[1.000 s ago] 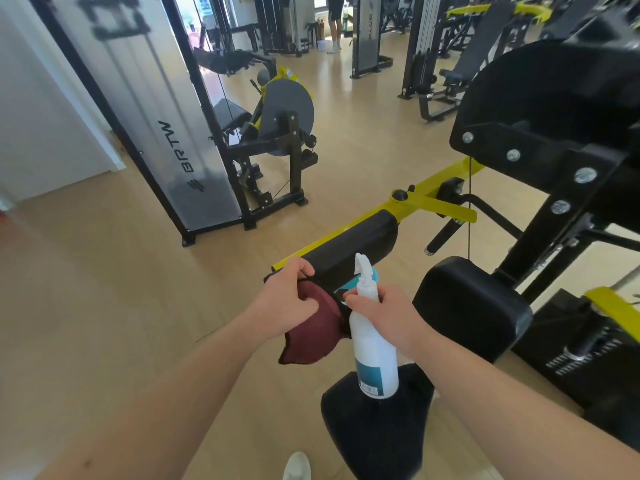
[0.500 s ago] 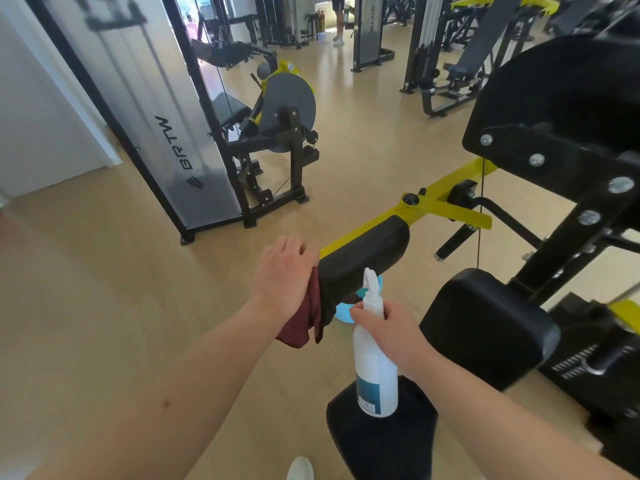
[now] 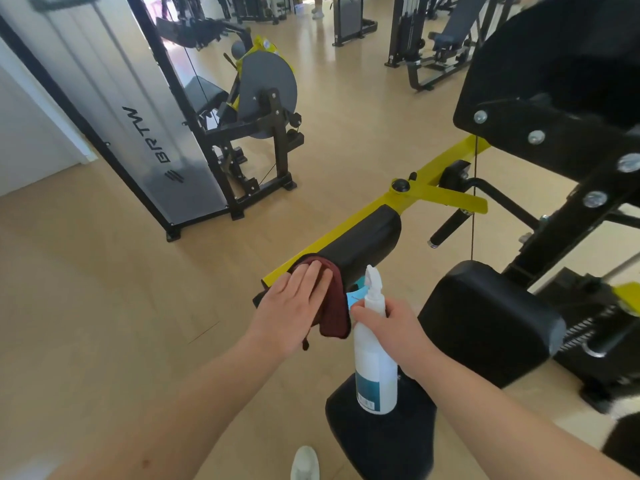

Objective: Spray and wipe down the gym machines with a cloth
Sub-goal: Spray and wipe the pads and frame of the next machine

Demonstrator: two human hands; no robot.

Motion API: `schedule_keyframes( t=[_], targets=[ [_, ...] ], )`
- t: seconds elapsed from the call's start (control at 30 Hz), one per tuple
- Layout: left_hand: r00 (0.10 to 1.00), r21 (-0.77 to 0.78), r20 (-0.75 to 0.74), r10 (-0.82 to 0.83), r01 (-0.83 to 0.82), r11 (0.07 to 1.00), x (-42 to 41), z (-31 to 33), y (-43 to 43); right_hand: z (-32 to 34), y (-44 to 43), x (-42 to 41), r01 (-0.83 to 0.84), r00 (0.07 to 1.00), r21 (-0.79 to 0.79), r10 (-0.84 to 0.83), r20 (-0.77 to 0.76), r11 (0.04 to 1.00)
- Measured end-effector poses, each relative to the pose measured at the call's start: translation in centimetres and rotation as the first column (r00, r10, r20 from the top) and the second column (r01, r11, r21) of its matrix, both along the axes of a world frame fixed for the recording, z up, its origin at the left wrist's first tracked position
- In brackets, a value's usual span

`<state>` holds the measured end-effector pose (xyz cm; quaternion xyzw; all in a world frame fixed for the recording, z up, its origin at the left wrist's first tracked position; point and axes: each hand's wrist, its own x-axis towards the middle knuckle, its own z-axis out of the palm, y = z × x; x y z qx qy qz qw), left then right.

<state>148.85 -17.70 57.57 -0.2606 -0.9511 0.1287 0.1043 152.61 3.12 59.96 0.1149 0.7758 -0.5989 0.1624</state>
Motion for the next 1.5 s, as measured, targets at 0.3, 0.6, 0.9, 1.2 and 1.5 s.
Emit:
schedule_keyframes(
  t=[0.3, 0.6, 0.9, 1.2, 1.5],
  targets=[
    [0.986, -0.277, 0.143, 0.088, -0.046, 0.960, -3.1, 1.1, 4.2, -1.2, 0.8, -1.2, 0.045, 0.997, -0.026, -0.044, 0.060, 0.999],
    [0.993, -0.133, 0.073, 0.088, -0.078, 0.988, -11.2, -0.2, 12.5, -3.0, 3.9, -2.5, 0.238, 0.969, 0.009, -0.238, 0.064, 0.971],
    [0.996, -0.227, 0.068, 0.054, -0.037, 0.973, -16.9, 0.0, 19.6, -4.8, 3.5, -3.9, 0.442, 0.897, -0.094, -0.438, 0.058, 0.892],
    [0.973, -0.631, 0.013, -0.229, 0.186, 0.753, -15.5, -0.4, 18.2, -4.7, 3.6, -3.3, 0.471, 0.882, -0.120, -0.465, 0.072, 0.874],
    [0.971, -0.712, 0.044, -0.236, 0.197, 0.674, -10.3, -0.3, 12.5, -4.2, 3.7, -1.4, 0.466, 0.885, -0.106, -0.461, 0.069, 0.879]
  ],
)
